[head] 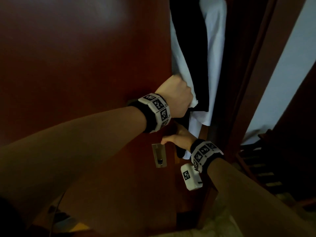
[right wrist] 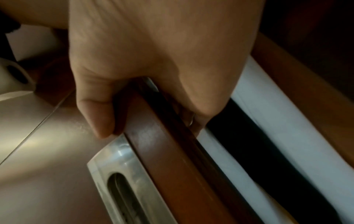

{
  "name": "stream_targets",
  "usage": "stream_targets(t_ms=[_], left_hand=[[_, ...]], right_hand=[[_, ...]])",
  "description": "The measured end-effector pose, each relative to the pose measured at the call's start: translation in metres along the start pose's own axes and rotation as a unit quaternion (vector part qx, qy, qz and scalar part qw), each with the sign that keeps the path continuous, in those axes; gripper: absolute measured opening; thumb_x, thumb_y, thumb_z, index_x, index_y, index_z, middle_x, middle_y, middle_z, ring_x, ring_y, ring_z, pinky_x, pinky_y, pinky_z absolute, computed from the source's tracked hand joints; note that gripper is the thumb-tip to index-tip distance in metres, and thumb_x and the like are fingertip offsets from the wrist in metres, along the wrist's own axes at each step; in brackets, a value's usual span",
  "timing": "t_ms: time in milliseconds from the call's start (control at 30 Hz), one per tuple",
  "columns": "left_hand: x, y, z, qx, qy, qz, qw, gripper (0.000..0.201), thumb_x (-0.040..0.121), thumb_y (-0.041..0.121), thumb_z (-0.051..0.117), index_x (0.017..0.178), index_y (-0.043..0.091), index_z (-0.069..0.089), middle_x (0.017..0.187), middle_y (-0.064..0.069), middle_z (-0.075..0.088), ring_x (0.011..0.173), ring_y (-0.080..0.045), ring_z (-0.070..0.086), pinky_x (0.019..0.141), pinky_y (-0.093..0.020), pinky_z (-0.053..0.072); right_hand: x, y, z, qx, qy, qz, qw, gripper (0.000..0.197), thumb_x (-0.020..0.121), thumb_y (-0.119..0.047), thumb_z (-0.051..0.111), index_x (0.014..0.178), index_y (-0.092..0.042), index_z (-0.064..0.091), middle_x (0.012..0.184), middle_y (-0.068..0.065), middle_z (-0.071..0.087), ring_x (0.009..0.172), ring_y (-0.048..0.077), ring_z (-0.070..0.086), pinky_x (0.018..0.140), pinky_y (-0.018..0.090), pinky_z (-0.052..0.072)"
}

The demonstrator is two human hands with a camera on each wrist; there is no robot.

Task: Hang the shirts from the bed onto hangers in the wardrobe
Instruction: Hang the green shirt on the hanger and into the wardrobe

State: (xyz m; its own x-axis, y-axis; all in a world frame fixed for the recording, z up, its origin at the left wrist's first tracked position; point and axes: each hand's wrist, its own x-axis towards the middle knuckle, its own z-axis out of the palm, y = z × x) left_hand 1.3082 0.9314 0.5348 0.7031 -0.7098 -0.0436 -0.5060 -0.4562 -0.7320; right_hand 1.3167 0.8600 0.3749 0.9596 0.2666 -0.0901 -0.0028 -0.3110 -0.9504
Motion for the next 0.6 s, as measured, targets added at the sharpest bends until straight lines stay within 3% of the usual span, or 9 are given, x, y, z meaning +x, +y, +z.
stream_targets(t_ms=[67, 133, 200, 300, 400, 467, 533, 600], left_hand=[[0.009, 0.004, -0.004, -0.002, 0.012, 0.013, 1.0, 0.037, 0.097, 0.027, 0.038, 0.06, 0.022, 0.038, 0.058, 0.004, 0.036, 0.054, -0.015, 0.033, 0.073, -0.035, 0.039], [0.013, 0.007, -0.008, 0.005, 0.013, 0.01, 1.0, 0.032, 0.097, 0.027, 0.038, 0.067, 0.024, 0.049, 0.059, 0.005, 0.038, 0.053, -0.014, 0.031, 0.069, -0.035, 0.037], [0.016, 0.011, -0.013, 0.021, 0.017, 0.011, 1.0, 0.033, 0.098, 0.026, 0.038, 0.066, 0.023, 0.049, 0.06, 0.006, 0.04, 0.053, -0.014, 0.031, 0.065, -0.034, 0.031], [0.018, 0.016, -0.017, 0.04, 0.025, 0.022, 0.999, 0.04, 0.101, 0.029, 0.035, 0.062, 0.019, 0.039, 0.061, 0.003, 0.038, 0.054, -0.016, 0.027, 0.067, -0.035, 0.028], [0.017, 0.016, -0.016, 0.06, 0.013, 0.048, 0.997, 0.036, 0.101, 0.032, 0.035, 0.071, 0.017, 0.049, 0.064, 0.001, 0.041, 0.057, -0.018, 0.032, 0.076, -0.039, 0.032], [0.011, 0.017, -0.007, 0.077, 0.007, 0.081, 0.994, 0.033, 0.098, 0.031, 0.036, 0.081, 0.018, 0.06, 0.073, 0.002, 0.055, 0.073, -0.021, 0.051, 0.095, -0.046, 0.033], [-0.002, 0.019, 0.008, 0.049, 0.046, 0.114, 0.991, 0.038, 0.096, 0.032, 0.034, 0.085, 0.019, 0.068, 0.081, 0.002, 0.064, 0.091, -0.024, 0.058, 0.111, -0.05, 0.022], [-0.027, 0.018, 0.029, -0.019, 0.126, 0.125, 0.984, 0.042, 0.093, 0.036, 0.035, 0.095, 0.021, 0.074, 0.1, -0.001, 0.07, 0.116, -0.025, 0.054, 0.119, -0.051, 0.01]], right_hand=[[-0.002, 0.004, -0.005, 0.014, 0.016, 0.0, 1.0, 0.04, 0.075, -0.006, 0.075, 0.108, -0.022, 0.06, 0.099, -0.004, 0.066, 0.101, 0.018, 0.06, 0.09, 0.031, 0.05], [-0.002, 0.009, -0.01, 0.024, 0.039, -0.001, 0.999, 0.035, 0.073, -0.004, 0.073, 0.103, -0.02, 0.063, 0.091, -0.001, 0.068, 0.096, 0.021, 0.063, 0.092, 0.037, 0.051], [-0.004, 0.013, -0.014, 0.026, 0.054, 0.001, 0.998, 0.033, 0.074, -0.002, 0.072, 0.104, -0.014, 0.065, 0.09, -0.001, 0.069, 0.092, 0.018, 0.063, 0.087, 0.033, 0.051], [-0.008, 0.011, -0.017, 0.023, 0.063, -0.006, 0.998, 0.044, 0.076, 0.0, 0.069, 0.117, -0.013, 0.061, 0.106, 0.003, 0.067, 0.098, 0.018, 0.06, 0.08, 0.026, 0.048], [-0.012, 0.01, -0.018, -0.003, 0.079, -0.005, 0.997, 0.041, 0.078, -0.001, 0.068, 0.117, -0.011, 0.058, 0.095, 0.001, 0.066, 0.087, 0.011, 0.06, 0.074, 0.024, 0.046], [-0.017, 0.01, -0.017, -0.038, 0.076, -0.004, 0.996, 0.027, 0.083, -0.006, 0.067, 0.109, -0.011, 0.059, 0.078, -0.009, 0.066, 0.073, 0.0, 0.06, 0.073, 0.025, 0.044], [-0.025, 0.008, -0.014, -0.08, 0.079, 0.004, 0.994, 0.01, 0.091, -0.02, 0.065, 0.096, -0.011, 0.063, 0.07, -0.013, 0.065, 0.072, 0.0, 0.06, 0.077, 0.029, 0.043], [-0.033, 0.006, -0.009, -0.201, 0.071, 0.051, 0.976, 0.031, 0.096, -0.037, 0.057, 0.091, -0.007, 0.065, 0.075, -0.001, 0.067, 0.077, 0.016, 0.064, 0.076, 0.034, 0.049]])
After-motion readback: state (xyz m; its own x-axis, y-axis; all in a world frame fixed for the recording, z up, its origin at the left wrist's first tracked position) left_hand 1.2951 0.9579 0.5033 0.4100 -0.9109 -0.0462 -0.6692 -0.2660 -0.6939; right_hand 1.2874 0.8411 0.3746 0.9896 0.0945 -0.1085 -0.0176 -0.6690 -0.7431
